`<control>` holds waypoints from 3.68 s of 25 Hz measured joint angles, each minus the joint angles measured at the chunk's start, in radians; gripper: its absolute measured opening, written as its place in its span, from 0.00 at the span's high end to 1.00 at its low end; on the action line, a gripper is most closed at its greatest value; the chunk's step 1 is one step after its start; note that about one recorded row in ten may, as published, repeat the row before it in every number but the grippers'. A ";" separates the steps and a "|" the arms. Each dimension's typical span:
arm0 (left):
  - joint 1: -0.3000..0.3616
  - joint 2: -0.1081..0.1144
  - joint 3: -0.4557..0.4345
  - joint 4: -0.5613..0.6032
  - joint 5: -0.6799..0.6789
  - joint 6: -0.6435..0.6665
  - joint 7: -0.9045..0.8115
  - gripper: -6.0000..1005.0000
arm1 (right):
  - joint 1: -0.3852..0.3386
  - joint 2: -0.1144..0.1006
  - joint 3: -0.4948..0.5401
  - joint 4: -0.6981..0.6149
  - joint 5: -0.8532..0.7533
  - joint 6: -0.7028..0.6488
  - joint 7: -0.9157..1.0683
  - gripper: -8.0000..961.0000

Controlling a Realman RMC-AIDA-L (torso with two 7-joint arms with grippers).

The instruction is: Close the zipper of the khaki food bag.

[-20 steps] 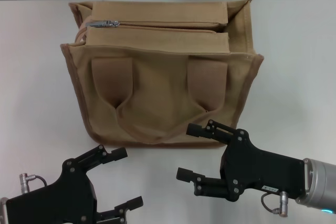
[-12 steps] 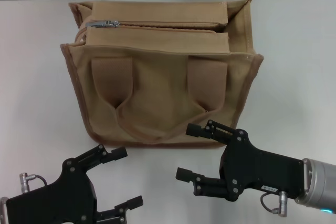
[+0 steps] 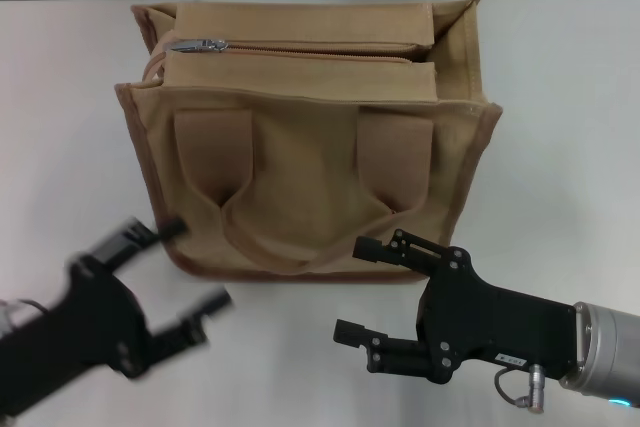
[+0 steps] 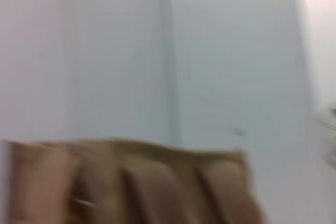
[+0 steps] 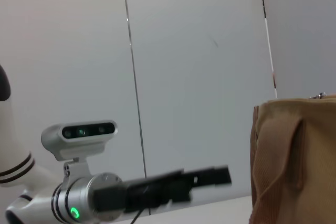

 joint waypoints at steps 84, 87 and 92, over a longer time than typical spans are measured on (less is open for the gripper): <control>-0.130 -0.006 -0.526 -0.230 0.009 -0.212 -0.095 0.66 | 0.043 0.000 0.049 0.041 0.002 0.140 0.003 0.16; -0.131 -0.006 -0.526 -0.235 0.009 -0.212 -0.095 0.73 | 0.044 0.000 0.049 0.041 0.002 0.140 0.004 0.16; -0.138 -0.006 -0.526 -0.251 0.009 -0.216 -0.095 0.94 | 0.043 0.000 0.049 0.041 0.001 0.130 0.006 0.16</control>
